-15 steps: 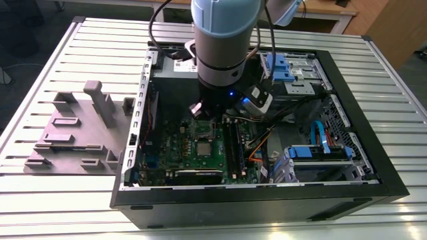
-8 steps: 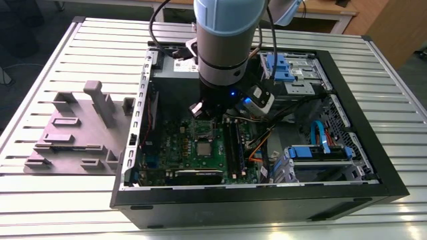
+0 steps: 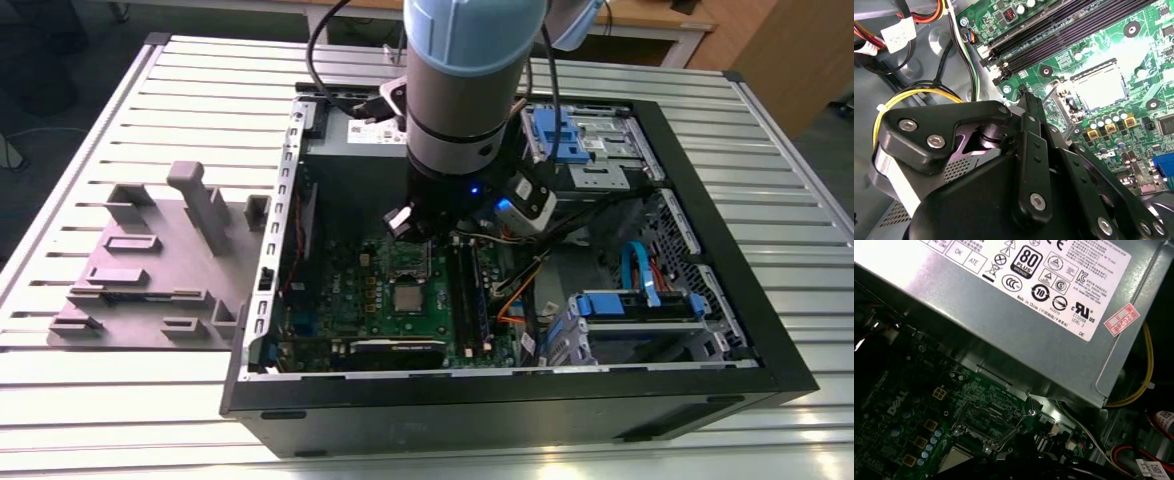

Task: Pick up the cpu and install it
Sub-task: 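Close the cpu cover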

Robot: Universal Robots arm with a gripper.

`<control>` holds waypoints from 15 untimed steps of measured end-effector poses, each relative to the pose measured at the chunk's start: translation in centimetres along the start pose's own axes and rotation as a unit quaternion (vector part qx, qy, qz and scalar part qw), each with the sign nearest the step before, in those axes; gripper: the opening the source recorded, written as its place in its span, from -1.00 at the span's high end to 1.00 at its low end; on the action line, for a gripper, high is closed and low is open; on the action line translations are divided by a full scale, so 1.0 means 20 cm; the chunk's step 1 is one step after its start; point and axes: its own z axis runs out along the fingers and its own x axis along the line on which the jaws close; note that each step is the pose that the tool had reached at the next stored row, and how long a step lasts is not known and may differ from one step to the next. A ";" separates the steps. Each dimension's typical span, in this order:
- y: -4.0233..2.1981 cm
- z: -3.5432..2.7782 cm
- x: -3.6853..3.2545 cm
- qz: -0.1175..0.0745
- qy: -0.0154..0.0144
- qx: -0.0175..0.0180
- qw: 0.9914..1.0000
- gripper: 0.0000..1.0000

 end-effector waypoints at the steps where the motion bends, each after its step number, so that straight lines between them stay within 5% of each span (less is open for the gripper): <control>1: -0.003 0.000 -0.001 0.000 0.001 0.000 1.000 0.80; 8: -0.017 0.003 -0.007 -0.004 0.003 -0.002 1.000 0.80; 15: -0.002 0.048 -0.017 -0.019 0.005 -0.004 1.000 0.80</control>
